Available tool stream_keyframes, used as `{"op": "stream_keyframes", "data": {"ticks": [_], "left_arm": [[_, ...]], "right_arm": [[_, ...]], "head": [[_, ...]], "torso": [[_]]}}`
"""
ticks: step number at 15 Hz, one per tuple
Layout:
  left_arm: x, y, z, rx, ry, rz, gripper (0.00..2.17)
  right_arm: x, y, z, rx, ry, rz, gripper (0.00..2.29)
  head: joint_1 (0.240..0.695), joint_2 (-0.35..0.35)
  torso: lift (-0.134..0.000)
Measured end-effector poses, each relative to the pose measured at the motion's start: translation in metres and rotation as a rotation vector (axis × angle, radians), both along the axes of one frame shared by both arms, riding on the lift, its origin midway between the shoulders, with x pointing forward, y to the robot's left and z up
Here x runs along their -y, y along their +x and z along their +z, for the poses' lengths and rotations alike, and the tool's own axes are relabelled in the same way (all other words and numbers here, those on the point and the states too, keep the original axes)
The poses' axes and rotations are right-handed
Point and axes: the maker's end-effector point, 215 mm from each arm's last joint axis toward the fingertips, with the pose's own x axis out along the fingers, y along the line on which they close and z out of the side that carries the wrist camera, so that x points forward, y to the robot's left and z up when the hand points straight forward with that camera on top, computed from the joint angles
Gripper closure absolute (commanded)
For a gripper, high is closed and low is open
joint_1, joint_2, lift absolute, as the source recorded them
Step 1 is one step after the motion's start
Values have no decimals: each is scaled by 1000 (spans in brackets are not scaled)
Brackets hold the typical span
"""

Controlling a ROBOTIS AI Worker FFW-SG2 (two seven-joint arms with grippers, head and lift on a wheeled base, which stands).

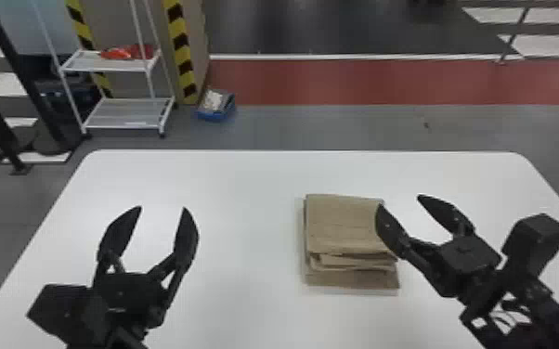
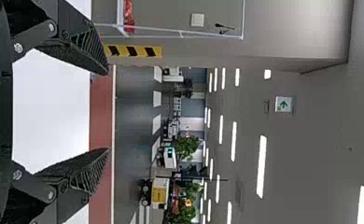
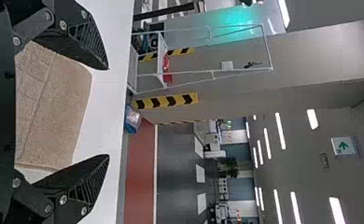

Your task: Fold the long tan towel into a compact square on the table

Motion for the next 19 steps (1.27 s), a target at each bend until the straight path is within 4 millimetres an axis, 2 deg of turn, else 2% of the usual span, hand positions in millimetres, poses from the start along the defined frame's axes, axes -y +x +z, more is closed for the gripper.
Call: {"op": "stream_keyframes", "data": {"ticks": [3, 7, 11, 19], "left_arm": [[-11, -6, -7, -12, 8, 21, 26], [-23, -6, -6, -10, 25, 46, 26], [-28, -6, -7, -10, 30, 54, 26], [-21, -7, -3, 1, 19, 47, 26]], "right_arm": [[-4, -27, 3, 63, 9, -39, 63], [4, -46, 7, 92, -5, -81, 63], [20, -52, 2, 87, -20, -124, 63], [39, -51, -1, 72, -13, -158, 63]], "head": [[695, 62], [695, 71], [695, 61], [695, 23]], "torso": [[-112], [-112], [-112], [-112]]}}
